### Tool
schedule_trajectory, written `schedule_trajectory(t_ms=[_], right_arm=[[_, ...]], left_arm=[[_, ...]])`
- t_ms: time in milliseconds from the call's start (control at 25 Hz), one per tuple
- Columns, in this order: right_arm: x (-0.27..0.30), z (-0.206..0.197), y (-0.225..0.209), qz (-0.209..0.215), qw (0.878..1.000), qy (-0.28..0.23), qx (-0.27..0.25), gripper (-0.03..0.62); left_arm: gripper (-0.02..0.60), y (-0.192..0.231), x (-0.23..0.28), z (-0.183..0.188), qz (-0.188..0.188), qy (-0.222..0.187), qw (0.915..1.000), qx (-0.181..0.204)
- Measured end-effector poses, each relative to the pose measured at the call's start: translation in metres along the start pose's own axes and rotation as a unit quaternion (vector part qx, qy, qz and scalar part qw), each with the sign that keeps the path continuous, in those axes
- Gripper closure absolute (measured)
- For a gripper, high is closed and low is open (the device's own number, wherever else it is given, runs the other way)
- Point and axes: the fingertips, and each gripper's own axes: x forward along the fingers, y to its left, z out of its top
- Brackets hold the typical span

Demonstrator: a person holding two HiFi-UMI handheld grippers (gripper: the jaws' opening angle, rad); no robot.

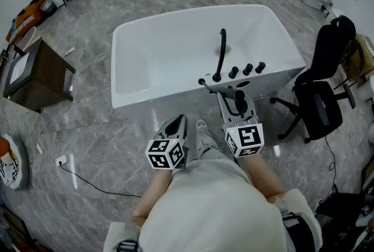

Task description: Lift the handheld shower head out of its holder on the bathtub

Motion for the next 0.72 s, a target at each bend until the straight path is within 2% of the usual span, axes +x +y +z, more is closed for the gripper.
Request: schedule_trajectory(t_ms=[720], right_arm=[[0.0004,-0.0007,0.0018,0.004,1.000,0.000,-0.003,0.451]], left_arm=[[0.561,0.0005,0.0010,-0.0035,-0.001,0.005,1.0000,-0.002]])
